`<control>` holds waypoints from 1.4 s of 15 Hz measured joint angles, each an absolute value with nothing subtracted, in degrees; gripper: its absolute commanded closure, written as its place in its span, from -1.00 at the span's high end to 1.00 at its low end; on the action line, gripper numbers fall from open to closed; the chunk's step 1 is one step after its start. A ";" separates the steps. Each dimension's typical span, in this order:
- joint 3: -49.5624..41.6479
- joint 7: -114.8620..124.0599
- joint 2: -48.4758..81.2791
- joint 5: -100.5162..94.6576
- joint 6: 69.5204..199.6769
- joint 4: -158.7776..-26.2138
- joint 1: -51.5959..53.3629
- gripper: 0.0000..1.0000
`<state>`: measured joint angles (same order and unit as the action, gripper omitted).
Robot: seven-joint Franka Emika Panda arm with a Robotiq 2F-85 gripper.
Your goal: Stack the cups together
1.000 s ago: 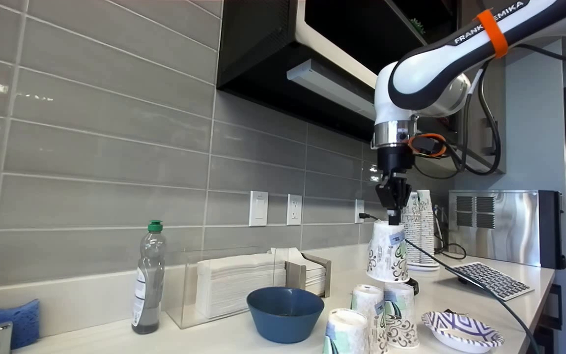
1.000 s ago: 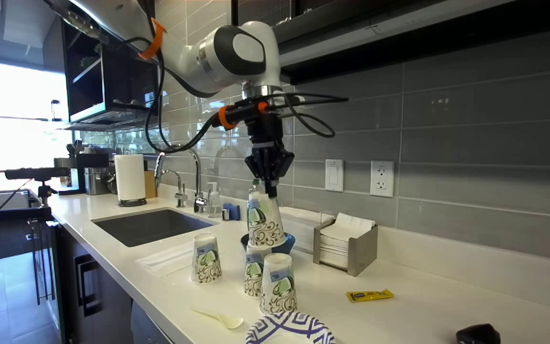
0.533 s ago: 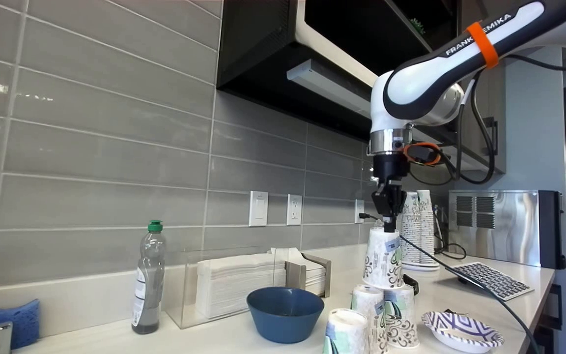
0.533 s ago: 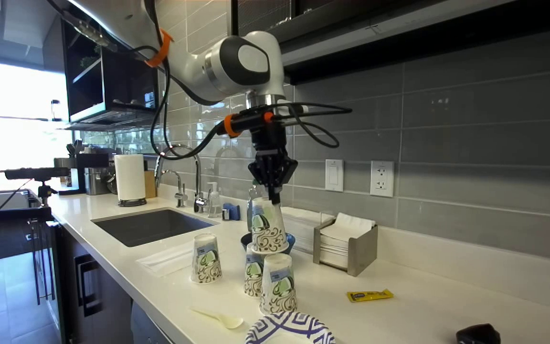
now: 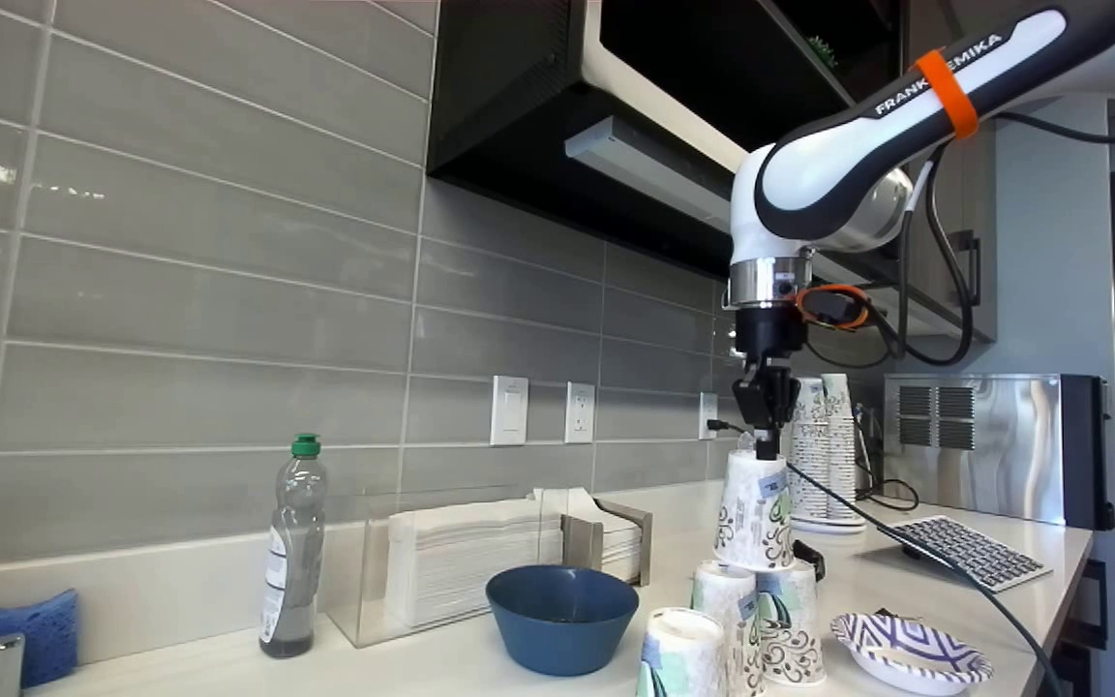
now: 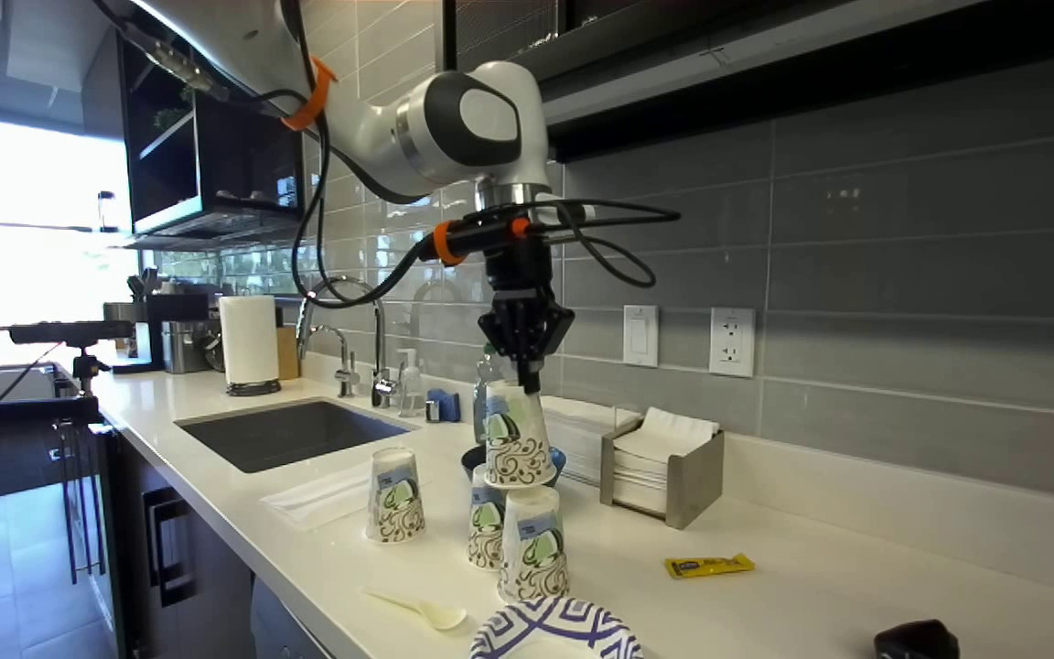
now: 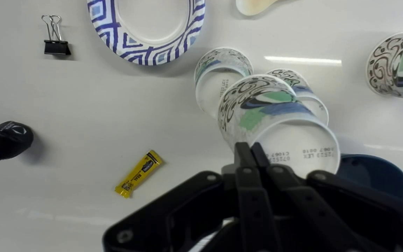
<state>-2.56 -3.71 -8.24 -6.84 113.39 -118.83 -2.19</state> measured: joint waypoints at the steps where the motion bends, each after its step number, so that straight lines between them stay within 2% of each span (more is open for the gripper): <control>1: -2.59 -3.89 -8.20 -6.83 113.53 -118.83 -2.19 -0.46; 2: -2.64 -4.10 -8.14 -6.83 113.56 -118.83 -2.19 -0.44; 12: -2.50 -3.64 -8.48 -6.81 114.02 -118.83 -1.85 0.93; 14: -1.61 -2.63 -9.66 -6.30 114.33 -118.96 -1.22 1.00; 21: 2.27 0.42 -12.99 0.67 113.52 -121.84 2.74 1.00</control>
<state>2.27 0.42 -12.99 0.67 113.52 -121.84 2.74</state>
